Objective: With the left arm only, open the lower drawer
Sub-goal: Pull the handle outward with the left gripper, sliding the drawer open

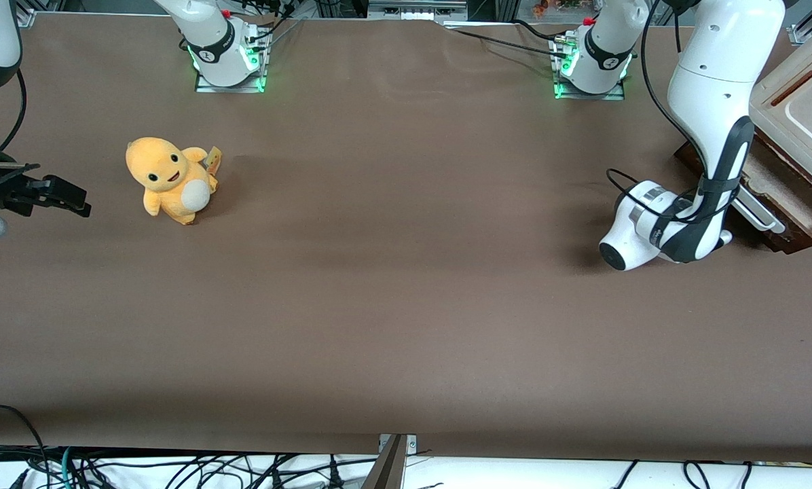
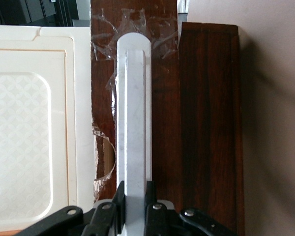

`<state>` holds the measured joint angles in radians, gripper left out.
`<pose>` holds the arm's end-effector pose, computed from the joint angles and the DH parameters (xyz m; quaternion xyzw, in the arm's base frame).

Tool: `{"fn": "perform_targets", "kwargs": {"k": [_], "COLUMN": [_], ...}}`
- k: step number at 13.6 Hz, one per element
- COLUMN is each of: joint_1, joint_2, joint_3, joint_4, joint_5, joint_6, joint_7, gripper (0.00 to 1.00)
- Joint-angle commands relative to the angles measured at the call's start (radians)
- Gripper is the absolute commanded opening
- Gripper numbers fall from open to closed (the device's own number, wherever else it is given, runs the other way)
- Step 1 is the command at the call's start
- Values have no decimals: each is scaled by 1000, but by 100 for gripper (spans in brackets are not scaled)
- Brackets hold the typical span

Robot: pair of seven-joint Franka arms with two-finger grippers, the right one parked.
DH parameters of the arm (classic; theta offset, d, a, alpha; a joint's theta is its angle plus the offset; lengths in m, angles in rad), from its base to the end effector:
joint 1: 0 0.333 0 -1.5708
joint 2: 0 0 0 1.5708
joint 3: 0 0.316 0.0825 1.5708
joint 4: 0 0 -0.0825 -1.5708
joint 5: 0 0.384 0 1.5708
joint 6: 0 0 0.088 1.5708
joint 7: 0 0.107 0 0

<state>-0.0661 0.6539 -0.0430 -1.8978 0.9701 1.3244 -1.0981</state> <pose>0.5214 0.0471 0.1694 -0.7234 -0.1961 0.1786 0.6375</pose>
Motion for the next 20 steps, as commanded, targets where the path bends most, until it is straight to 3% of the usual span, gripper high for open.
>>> {"fn": "perform_targets", "kwargs": {"k": [1, 11, 12, 13, 14, 20], "joint_1": [-18, -37, -37, -34, -32, -35], "joint_2": [13, 52, 52, 52, 52, 41], "joint_3": [2, 3, 3, 3, 3, 2], "joint_4": [37, 82, 82, 82, 82, 85], "joint_5": [-30, -65, -65, -65, -65, -76], "joint_6": [-24, -57, -57, -57, -59, -62], "joint_7": [40, 35, 34, 34, 34, 52], "gripper": [7, 9, 22, 69, 100, 100]}}
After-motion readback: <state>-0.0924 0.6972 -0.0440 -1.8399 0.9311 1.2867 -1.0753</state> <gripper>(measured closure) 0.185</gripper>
